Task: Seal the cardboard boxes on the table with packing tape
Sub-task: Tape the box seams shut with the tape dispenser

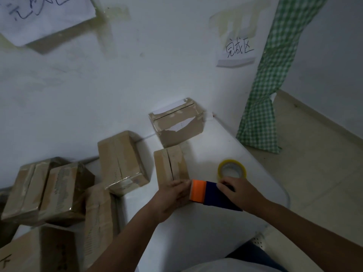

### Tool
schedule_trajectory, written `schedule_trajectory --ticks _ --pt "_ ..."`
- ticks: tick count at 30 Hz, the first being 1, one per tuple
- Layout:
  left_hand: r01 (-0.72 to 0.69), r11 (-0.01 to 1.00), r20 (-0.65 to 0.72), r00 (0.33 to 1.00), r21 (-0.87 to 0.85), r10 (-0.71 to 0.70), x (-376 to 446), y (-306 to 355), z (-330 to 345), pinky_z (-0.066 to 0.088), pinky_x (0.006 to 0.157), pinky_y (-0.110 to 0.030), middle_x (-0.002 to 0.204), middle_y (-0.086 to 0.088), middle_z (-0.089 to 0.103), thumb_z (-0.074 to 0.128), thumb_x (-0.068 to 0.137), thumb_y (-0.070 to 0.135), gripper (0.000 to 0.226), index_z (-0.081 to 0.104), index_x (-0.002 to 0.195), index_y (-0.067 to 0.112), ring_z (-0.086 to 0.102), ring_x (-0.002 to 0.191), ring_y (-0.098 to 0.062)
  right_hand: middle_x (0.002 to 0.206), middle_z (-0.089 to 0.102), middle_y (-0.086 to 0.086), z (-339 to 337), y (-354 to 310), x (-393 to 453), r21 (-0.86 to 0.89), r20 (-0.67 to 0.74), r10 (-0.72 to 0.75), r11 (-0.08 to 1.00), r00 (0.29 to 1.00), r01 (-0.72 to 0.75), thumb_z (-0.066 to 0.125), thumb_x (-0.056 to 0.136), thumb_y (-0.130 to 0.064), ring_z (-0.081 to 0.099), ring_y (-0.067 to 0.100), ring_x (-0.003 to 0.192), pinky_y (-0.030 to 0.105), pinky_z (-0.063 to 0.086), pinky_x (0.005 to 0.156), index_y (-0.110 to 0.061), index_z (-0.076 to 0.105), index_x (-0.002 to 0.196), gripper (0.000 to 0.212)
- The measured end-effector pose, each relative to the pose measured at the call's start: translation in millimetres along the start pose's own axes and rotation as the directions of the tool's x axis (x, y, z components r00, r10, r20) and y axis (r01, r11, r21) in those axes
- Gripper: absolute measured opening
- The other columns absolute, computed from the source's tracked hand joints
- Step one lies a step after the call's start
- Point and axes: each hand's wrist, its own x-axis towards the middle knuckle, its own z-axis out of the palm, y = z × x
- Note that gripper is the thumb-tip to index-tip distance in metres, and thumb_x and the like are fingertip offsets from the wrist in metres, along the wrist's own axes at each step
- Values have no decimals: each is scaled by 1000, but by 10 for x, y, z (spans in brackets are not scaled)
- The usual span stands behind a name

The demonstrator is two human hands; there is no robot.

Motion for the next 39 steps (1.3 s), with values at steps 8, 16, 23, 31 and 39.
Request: schedule_trajectory --ticks 8,16,23,31,39 --pt "-92 985 -162 980 148 116 -86 -15 139 56 68 -25 96 -12 74 59 97 14 15 72 102 8 70 83 -18 73 59 -2 -38 -87 46 -137 40 3 991 999 3 44 91 -63 54 6 61 20 38 53 -20 56 83 45" --pt "-191 965 -241 943 181 232 -109 -53 -10 55 76 -34 91 -14 73 57 95 3 15 72 94 4 67 82 -23 69 54 -3 -100 -267 238 -265 114 -68 959 991 96 40 86 -72 50 10 61 28 39 57 -18 57 83 57" --pt "-204 978 -518 833 34 192 -234 -268 -812 52 68 -21 77 -8 68 61 92 -1 14 70 82 4 62 76 -17 70 49 0 -331 50 286 -409 235 14 909 972 86 44 86 -72 45 12 60 26 29 52 -20 50 74 53" --pt "-195 979 -550 812 58 195 -266 -472 -753 51 74 -26 90 -3 68 66 91 7 6 68 93 2 64 81 -15 75 62 -2 -403 135 461 -396 139 37 918 990 21 41 78 -81 58 10 65 29 46 59 -25 64 79 60" --pt "-225 974 -619 763 13 184 -243 -517 -654 50 74 -28 96 -8 66 66 91 3 9 65 98 -2 62 83 -21 87 68 -1 -381 140 619 -481 155 58 877 986 24 39 77 -83 62 13 74 31 53 68 -24 68 94 68"
